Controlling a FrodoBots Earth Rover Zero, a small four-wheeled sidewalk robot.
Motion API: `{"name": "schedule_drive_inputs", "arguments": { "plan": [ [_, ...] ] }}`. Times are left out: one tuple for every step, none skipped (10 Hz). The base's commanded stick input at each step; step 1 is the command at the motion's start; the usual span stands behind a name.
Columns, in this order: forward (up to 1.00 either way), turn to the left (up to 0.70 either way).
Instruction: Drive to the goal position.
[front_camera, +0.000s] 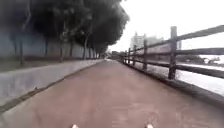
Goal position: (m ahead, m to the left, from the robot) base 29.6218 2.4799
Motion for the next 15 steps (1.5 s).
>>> {"name": "schedule_drive_inputs", "arguments": {
  "plan": [
    [1.0,0.0],
    [1.0,-0.03],
    [1.0,-0.35],
    [1.0,-0.4],
    [1.0,-0.4],
    [1.0,-0.4],
    [1.0,-0.12],
    [1.0,0.0],
    [1.0,0.0],
    [1.0,0.0],
    [1.0,0.0],
    [1.0,0.0],
    [1.0,0.0],
    [1.0,0.0],
    [1.0,0.0]
  ]
}}
